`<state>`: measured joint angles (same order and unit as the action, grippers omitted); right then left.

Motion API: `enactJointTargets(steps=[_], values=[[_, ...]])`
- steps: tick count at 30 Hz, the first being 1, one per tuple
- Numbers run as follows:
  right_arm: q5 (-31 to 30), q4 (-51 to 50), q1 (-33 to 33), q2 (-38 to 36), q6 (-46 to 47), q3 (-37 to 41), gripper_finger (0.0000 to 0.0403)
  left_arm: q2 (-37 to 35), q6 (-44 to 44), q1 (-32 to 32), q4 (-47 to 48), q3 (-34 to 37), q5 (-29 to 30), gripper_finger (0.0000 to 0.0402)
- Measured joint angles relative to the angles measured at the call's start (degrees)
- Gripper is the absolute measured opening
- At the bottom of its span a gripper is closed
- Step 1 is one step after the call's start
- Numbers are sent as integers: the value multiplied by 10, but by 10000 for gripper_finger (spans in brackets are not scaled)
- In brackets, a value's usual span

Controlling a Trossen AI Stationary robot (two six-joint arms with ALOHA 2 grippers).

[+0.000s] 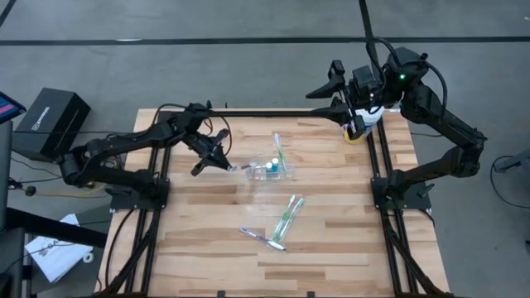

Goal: Pick & Place toothbrushing station
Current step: Put the bottom purple toothbrush into the transparent organizer

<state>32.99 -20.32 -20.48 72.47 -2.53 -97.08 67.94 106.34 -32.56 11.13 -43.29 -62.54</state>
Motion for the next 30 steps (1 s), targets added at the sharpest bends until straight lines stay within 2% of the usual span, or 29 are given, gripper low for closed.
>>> enactJointTargets(steps=[17,30], values=[[2,0,0,0,6,0,179,91,-30,-17,4,0,-20,1],[2,1,0,0,-3,0,179,101,-46,-58,3,0,-4,1]])
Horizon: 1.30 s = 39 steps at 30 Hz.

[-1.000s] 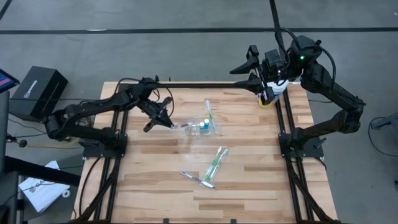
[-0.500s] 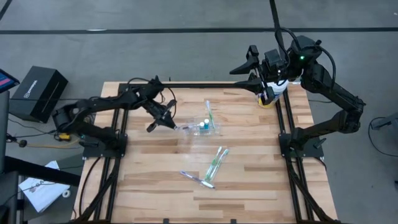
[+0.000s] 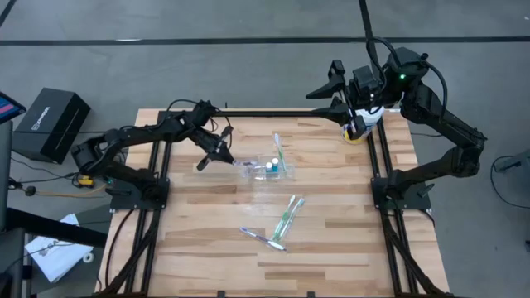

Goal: Pick & Place toothbrushing station
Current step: Put the bottom purple toothbrush into the transparent organizer

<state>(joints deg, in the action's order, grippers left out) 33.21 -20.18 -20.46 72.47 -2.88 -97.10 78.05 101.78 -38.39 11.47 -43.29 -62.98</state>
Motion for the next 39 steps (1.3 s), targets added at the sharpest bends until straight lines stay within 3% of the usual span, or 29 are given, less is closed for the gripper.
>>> enactJointTargets(steps=[7,13,25,33,39], values=[[0,1,0,0,-1,0,179,13,-18,0,-4,0,2,5],[0,2,0,0,-1,0,179,12,-41,5,-52,0,19,36],[0,31,0,0,14,0,179,12,-69,8,-100,0,29,149],[0,31,0,0,14,0,179,12,-91,8,-101,0,-11,241],[0,36,0,0,14,0,179,12,-99,12,-100,0,-20,273]])
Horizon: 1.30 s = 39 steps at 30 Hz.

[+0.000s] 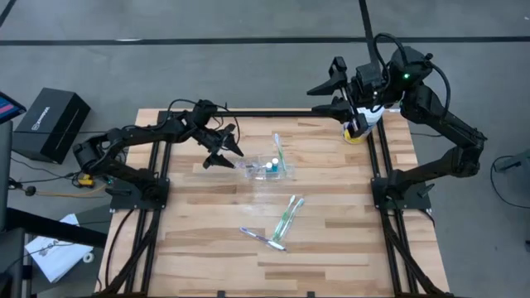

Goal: Pick & Place toothbrushing station
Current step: Put the bottom purple toothbrush into the transparent organizer, then put the purple toothbrush into the transparent organizer

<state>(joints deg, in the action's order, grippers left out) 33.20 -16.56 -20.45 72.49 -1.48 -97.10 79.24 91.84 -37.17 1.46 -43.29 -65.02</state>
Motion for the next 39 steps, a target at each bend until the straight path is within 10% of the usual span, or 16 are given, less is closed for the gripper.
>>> enactJointTargets(steps=[19,39], values=[[44,5,-42,0,30,0,179,-15,-149,102,70,0,58,273],[88,-23,-71,0,71,0,179,-360,-313,280,4,0,721,273]])
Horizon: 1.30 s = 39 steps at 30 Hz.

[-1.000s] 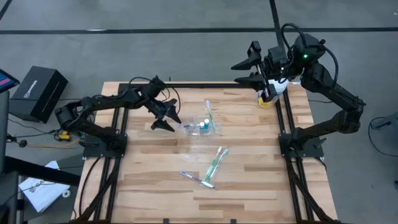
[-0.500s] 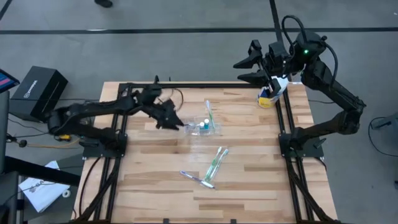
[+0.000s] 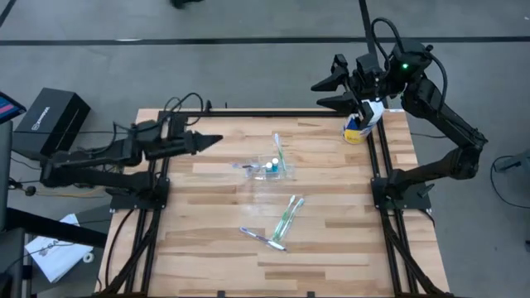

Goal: Pick & Place toothbrushing station
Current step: Put the purple toothbrush into the transparent organizer

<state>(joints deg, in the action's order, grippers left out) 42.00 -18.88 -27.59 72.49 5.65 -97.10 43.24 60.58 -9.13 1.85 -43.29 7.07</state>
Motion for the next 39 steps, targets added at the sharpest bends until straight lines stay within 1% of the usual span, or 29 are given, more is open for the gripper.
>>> enactJointTargets(steps=[3,7,11,15,17,19,22,26,29,32,34,37,39], values=[[0,-7,0,0,4,0,179,8,-36,70,-41,0,70,273],[-4,-8,0,0,24,0,179,52,-77,166,-86,-1,146,273],[-15,-11,0,0,34,0,179,130,-59,263,-123,-1,241,273],[-14,-17,1,6,34,0,179,230,-31,344,-248,-4,333,273],[-14,-27,1,10,34,1,179,274,-31,376,-280,-26,364,272],[-13,-26,1,16,34,0,179,308,-33,400,-283,-56,388,265],[9,-28,0,21,36,0,179,339,-62,421,-284,-102,395,244],[16,-21,7,33,56,1,179,350,-85,441,-286,-144,396,211],[16,-11,12,37,63,0,179,351,-81,467,-283,-152,399,199],[13,2,13,39,64,0,179,351,-27,499,-261,-149,396,202],[-3,21,13,44,65,0,179,355,49,517,-232,-138,399,211],[-39,33,12,44,79,0,179,379,165,539,-221,-118,418,226],[-53,33,12,43,79,0,179,403,252,553,-225,-112,448,236]])
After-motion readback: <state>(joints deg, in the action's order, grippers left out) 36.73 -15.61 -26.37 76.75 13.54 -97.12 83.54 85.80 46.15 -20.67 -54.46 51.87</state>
